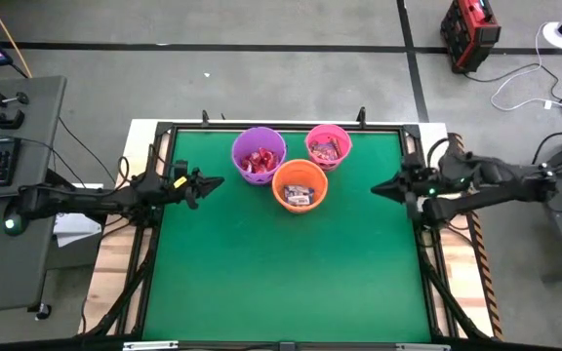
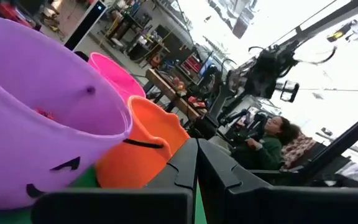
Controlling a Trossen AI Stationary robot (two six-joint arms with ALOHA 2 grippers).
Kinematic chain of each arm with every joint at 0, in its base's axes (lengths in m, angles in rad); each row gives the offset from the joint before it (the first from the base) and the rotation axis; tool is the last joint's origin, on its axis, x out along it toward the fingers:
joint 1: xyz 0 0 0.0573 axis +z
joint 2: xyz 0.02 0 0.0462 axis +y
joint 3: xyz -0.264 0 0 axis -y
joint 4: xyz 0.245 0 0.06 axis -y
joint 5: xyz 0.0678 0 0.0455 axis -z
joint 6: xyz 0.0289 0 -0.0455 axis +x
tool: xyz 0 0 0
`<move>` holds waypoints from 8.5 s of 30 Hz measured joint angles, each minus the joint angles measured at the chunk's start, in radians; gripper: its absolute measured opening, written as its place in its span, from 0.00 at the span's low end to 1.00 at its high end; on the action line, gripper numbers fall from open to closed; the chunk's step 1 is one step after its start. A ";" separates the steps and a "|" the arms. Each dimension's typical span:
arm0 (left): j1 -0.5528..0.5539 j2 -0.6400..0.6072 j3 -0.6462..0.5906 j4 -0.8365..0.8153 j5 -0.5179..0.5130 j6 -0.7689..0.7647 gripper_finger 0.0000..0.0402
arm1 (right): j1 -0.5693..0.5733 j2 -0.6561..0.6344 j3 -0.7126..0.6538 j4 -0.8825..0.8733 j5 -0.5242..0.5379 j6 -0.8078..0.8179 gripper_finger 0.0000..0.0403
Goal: Sort candy by brand, put in halloween buckets
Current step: Return to Home Position
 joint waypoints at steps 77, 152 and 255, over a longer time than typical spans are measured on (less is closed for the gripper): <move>0.001 -0.513 0.000 -0.526 0.026 0.114 0.00 | -0.175 -0.590 -0.856 0.724 -0.238 0.120 0.00; 0.001 -0.504 0.001 -0.527 0.026 0.114 0.00 | -0.172 -0.571 -0.857 0.630 -0.153 -0.684 0.00; -0.219 -0.506 0.001 -0.586 0.078 0.620 0.00 | -0.172 -0.570 -0.857 0.630 -0.153 -0.684 0.00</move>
